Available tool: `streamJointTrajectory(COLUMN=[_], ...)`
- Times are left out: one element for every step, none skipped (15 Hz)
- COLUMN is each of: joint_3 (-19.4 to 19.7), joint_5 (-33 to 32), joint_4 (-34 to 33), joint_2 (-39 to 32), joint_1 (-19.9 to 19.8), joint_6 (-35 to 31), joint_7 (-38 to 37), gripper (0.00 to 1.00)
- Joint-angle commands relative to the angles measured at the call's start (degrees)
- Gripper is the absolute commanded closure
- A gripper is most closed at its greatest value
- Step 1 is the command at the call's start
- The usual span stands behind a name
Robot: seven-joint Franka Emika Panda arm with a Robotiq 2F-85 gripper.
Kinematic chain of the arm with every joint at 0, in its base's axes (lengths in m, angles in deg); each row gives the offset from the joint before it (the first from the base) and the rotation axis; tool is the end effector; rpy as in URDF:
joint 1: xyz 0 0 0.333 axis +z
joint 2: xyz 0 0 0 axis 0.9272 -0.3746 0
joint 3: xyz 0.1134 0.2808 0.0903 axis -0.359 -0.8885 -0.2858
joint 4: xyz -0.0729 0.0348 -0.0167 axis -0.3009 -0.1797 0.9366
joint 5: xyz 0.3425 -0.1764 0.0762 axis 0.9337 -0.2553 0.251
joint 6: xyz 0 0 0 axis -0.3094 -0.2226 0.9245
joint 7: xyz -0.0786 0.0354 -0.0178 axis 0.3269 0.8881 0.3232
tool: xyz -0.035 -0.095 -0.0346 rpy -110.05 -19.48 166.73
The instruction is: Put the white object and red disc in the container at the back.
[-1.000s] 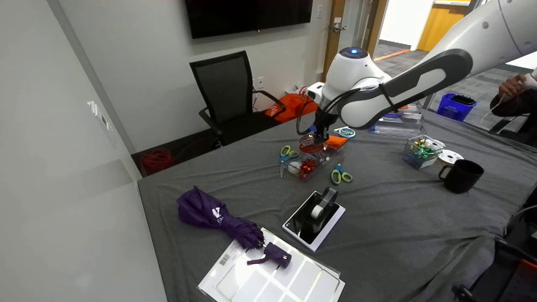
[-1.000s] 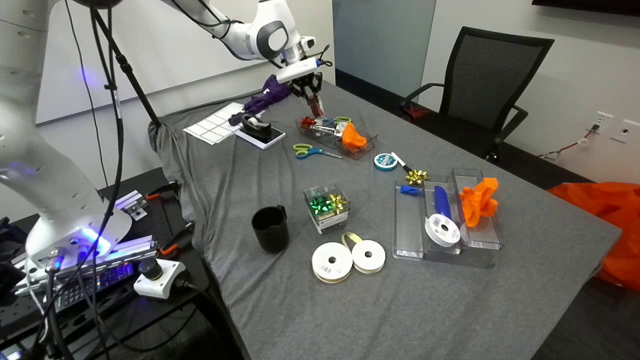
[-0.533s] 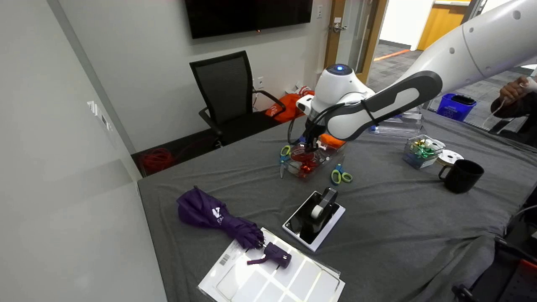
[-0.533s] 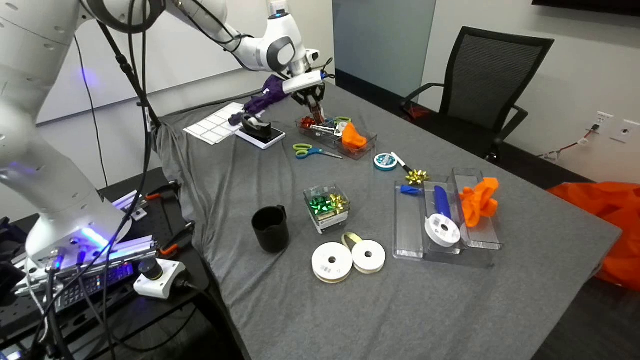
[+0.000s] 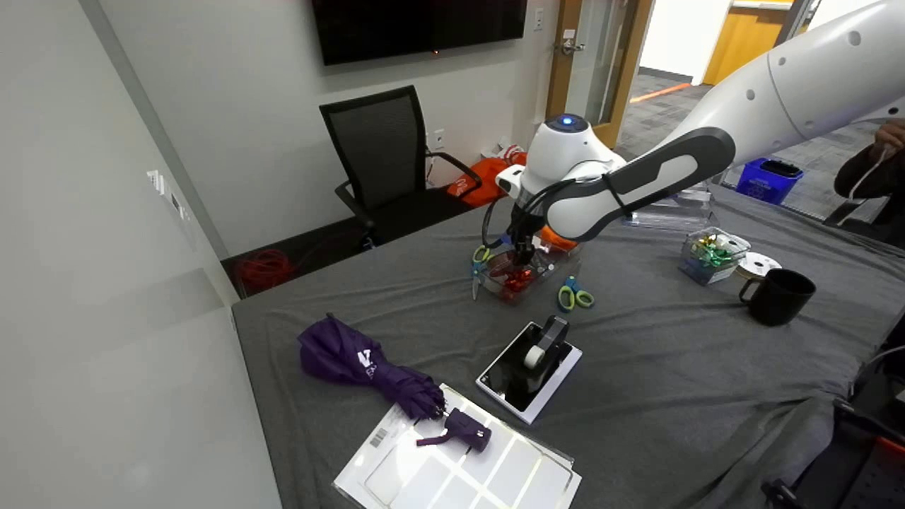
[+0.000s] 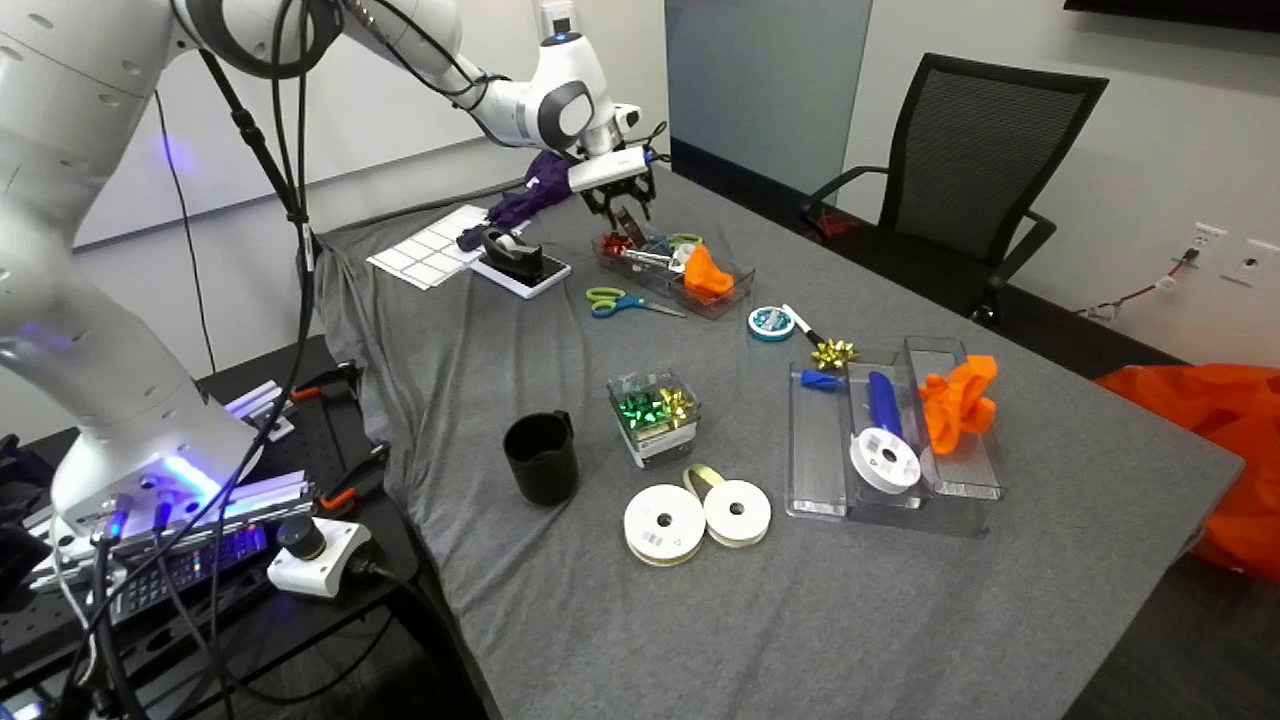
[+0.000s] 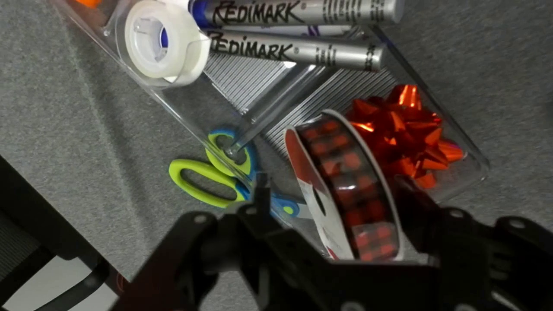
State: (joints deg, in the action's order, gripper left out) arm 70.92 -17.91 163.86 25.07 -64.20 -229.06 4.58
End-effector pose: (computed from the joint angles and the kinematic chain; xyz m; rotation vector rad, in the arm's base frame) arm 0.7329 0.1244 0.2065 2.6059 1.4173 0.3795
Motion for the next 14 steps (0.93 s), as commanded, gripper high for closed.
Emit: streamJointTrajectory(joint_3=[-0.80, -1.02, -1.12, -1.15, -1.18, -1.17, -1.11, -1.03, -0.85, -0.65, -0.34, 0.18, 1.12, 2.60], joint_5=[-0.10, 0.10, 0.38, 0.59, 0.78, 0.94, 1.01, 1.05, 1.10, 1.01, 0.83, 0.41, -0.23, -0.90], joint_4=[2.63, 3.14, 3.60, 3.89, 4.10, 4.11, 4.10, 4.18, 4.04, 3.88, 3.69, 3.41, 3.13, 2.68], joint_2=[3.12, 3.64, 4.19, 4.77, 5.23, 5.66, 6.07, 6.43, 6.61, 6.94, 7.20, 7.41, 7.64, 7.85], joint_1=[-2.12, -2.79, -3.44, -4.01, -4.56, -5.09, -5.60, -6.00, -6.32, -6.53, -6.56, -6.45, -5.97, -5.08], joint_6=[1.45, 1.21, 0.97, 1.06, 1.26, 1.93, 2.82, 3.49, 4.32, 5.79, 7.06, 8.80, 10.35, 12.44], joint_7=[2.50, 3.18, 3.64, 4.12, 4.62, 5.19, 5.87, 6.55, 7.05, 7.76, 8.16, 8.62, 8.23, 6.32], gripper=[0.00, 0.00, 0.00, 0.00, 0.00, 0.00, 0.00, 0.00, 0.00, 0.00, 0.00, 0.00, 0.00, 0.00])
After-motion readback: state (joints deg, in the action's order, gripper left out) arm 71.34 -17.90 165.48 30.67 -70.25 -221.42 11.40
